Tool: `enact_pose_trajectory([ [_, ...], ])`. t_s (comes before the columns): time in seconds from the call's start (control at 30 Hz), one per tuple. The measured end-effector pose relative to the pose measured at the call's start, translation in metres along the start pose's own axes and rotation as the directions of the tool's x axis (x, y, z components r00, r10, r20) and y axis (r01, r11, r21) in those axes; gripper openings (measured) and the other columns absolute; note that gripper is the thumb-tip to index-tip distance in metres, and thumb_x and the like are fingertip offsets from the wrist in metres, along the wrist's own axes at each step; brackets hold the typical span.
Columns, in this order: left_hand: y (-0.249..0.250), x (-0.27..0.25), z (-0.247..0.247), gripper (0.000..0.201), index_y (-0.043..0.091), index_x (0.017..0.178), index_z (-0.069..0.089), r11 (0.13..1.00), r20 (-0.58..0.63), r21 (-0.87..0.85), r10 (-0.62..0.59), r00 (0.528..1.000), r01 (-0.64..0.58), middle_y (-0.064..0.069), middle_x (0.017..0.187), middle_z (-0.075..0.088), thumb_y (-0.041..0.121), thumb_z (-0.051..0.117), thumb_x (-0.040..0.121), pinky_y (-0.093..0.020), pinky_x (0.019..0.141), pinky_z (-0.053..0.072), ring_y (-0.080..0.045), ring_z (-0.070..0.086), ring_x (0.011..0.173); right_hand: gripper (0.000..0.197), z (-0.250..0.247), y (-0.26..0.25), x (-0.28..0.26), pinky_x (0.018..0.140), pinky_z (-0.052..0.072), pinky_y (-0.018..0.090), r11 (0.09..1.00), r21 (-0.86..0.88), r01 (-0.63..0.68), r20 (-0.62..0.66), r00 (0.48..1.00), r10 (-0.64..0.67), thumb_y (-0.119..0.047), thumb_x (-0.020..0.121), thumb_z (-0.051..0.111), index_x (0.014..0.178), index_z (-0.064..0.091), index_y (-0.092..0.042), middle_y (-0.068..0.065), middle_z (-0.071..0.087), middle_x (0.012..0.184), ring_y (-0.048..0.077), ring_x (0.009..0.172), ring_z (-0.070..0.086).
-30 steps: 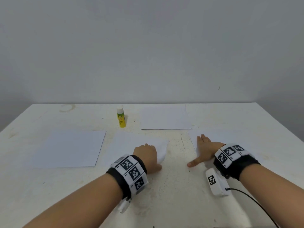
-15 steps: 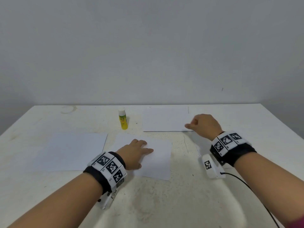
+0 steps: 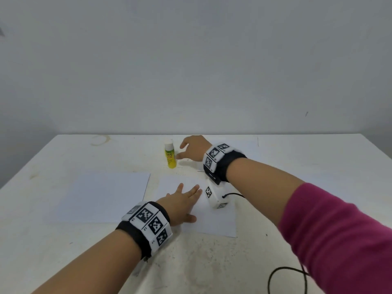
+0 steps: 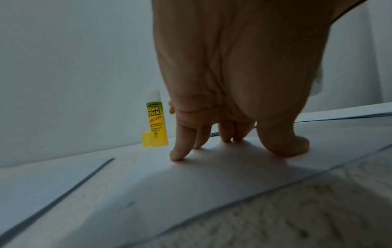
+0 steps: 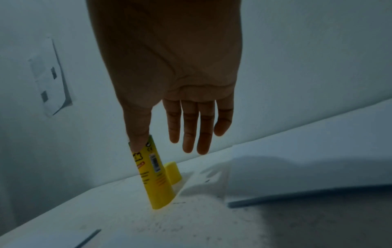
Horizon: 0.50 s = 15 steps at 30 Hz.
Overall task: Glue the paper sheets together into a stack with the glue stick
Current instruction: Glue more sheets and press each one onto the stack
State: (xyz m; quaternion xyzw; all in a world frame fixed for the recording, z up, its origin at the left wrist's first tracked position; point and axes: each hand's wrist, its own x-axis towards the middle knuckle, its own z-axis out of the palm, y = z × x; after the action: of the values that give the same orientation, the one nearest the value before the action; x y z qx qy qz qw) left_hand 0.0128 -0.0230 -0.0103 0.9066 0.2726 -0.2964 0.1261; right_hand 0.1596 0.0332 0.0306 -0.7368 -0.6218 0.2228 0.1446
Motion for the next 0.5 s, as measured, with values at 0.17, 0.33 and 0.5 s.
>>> enact_pose_trajectory([
  [0.17, -0.001, 0.003, 0.000, 0.073, 0.014, 0.154, 0.008, 1.000, 0.017, 0.000, -0.015, 1.000, 0.015, 0.003, 0.162, 0.001, 0.038, 0.048, 0.098, -0.055, 0.114, 0.022, -0.034, -0.010, 0.147, 0.049, 0.011, -0.015, 0.021, 0.083, 0.043, 0.027, 0.998, 0.064, -0.007, -0.024, 1.000, 0.009, -0.037, 0.082, 0.072, 0.122, 0.062, -0.010, 0.006, 0.060, 0.122, 0.022, 0.108, 0.058],
  [0.33, -0.001, 0.004, -0.001, 0.074, 0.016, 0.154, 0.006, 1.000, 0.018, -0.011, -0.006, 1.000, 0.006, 0.004, 0.161, 0.002, 0.038, 0.048, 0.098, -0.055, 0.115, 0.019, -0.033, -0.012, 0.147, 0.032, 0.009, -0.016, 0.022, 0.059, 0.038, 0.023, 1.000, 0.013, -0.015, -0.009, 1.000, 0.015, -0.033, 0.082, 0.071, 0.089, 0.066, -0.002, 0.006, 0.057, 0.080, 0.021, 0.079, 0.054],
  [0.5, -0.003, 0.002, -0.001, 0.080, 0.019, 0.153, -0.011, 1.000, 0.007, 0.001, 0.012, 1.000, -0.012, 0.006, 0.159, -0.019, 0.038, 0.045, 0.099, -0.051, 0.116, 0.022, -0.033, -0.012, 0.147, 0.023, -0.020, -0.001, -0.015, 0.063, 0.047, 0.025, 0.940, 0.342, -0.008, 0.023, 1.000, 0.001, -0.034, 0.092, 0.060, 0.106, 0.062, -0.016, 0.002, 0.060, 0.094, 0.022, 0.081, 0.063],
])
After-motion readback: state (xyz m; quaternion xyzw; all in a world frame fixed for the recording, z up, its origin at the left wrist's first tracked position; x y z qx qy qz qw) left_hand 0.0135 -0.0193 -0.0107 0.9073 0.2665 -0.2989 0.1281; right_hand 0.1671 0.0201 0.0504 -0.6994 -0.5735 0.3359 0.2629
